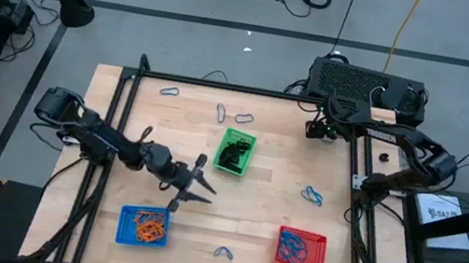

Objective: Sort rubber bands into baskets
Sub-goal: Put the blue rubber band into the red bin

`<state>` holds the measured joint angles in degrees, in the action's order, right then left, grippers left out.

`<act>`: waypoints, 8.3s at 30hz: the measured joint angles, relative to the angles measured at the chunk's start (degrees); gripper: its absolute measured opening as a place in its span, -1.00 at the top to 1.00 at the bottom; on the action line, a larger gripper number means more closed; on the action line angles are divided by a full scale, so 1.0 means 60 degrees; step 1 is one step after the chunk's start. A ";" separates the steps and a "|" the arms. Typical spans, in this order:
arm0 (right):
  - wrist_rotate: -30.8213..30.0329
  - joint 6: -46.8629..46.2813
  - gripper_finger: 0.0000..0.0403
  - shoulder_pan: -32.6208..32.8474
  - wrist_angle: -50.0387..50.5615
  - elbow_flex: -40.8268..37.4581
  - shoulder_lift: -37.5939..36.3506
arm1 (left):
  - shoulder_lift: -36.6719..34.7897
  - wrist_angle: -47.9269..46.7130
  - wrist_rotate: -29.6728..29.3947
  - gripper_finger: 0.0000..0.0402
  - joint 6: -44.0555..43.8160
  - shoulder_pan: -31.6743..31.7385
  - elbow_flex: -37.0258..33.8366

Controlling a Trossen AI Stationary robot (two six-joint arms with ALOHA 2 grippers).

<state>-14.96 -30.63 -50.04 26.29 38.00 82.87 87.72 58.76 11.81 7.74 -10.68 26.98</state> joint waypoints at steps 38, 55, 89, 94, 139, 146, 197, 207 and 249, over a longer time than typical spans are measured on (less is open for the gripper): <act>0.3170 0.0619 1.00 0.2043 0.1146 -0.0004 -0.4153 | 0.0009 0.0328 -0.0796 0.32 -0.0716 -0.0444 0.0018; 0.4336 -0.4915 1.00 0.8854 -0.0192 -0.0004 -0.4398 | 0.0637 0.0055 -0.1490 0.32 -0.0738 -0.0914 0.0018; 0.3974 -0.9560 1.00 1.4273 0.4774 0.2816 -0.0856 | 0.0637 0.0125 -0.1515 0.32 -0.0166 -0.0590 0.0189; 0.3952 -0.8273 1.00 1.4276 0.4641 0.2816 -0.0856 | 0.0637 0.0118 -0.1515 0.32 -0.0166 -0.0590 0.0189; 0.0921 -0.5453 0.51 1.1508 0.6021 0.0883 -0.0866 | 0.0634 0.0049 -0.1515 0.32 0.0114 -0.0580 0.0189; 0.1001 -0.4153 0.51 1.0486 0.3920 -0.0189 -0.0866 | 0.0634 0.0011 -0.1515 0.32 0.0092 -0.0396 0.0190; 0.1750 -0.4093 0.23 0.9457 0.3377 0.0107 -0.0808 | 0.0630 -0.0210 -0.1515 0.32 0.0011 -0.0349 0.0193; 0.1397 -0.4400 0.05 0.9053 0.2669 -0.0652 -0.0810 | 0.0630 -0.0206 -0.1515 0.32 0.0012 -0.0349 0.0193; -0.1007 -0.5811 0.98 1.1435 0.5619 0.1492 -0.0695 | 0.0630 -0.0374 -0.1515 0.32 -0.0163 -0.0346 0.0193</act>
<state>-21.00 -65.49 18.57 60.00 46.95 78.70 91.50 56.51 2.72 6.76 -12.75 28.14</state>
